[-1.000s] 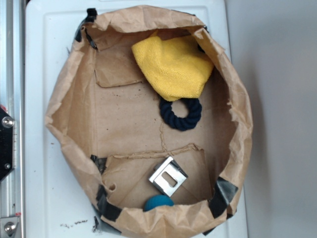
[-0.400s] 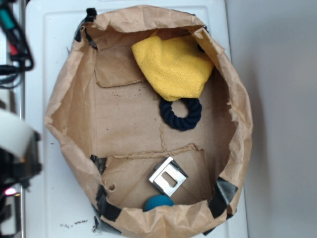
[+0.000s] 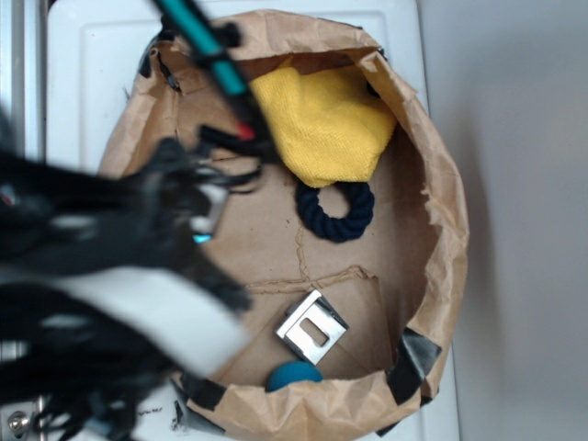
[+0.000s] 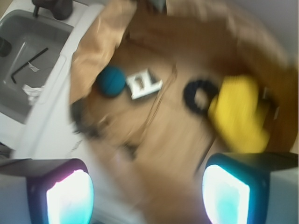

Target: Grab the blue ball.

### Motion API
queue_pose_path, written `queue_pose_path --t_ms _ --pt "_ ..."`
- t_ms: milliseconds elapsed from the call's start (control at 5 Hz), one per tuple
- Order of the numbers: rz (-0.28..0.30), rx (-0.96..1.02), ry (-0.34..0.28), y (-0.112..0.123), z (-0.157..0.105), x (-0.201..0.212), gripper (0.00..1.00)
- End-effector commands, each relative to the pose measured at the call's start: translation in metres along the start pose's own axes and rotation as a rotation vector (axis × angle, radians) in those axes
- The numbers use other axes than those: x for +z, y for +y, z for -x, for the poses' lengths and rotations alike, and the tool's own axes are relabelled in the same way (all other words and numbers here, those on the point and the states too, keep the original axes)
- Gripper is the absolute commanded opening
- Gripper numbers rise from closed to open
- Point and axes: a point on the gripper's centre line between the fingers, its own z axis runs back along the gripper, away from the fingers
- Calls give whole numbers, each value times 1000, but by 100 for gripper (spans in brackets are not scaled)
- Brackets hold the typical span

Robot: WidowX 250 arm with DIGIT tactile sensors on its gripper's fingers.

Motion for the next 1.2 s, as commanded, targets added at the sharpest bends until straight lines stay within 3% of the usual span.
queue_pose_path --t_ms 0,200,400,800,1000 --pt "-49 -323 -24 38 -29 -13 100" --pt "-88 -383 56 48 -24 -43 100" --pt "-8 -433 83 31 -10 -68 100" --pt "215 -611 -3 -55 8 -84 100" --pt "215 -611 -3 -55 8 -84 100"
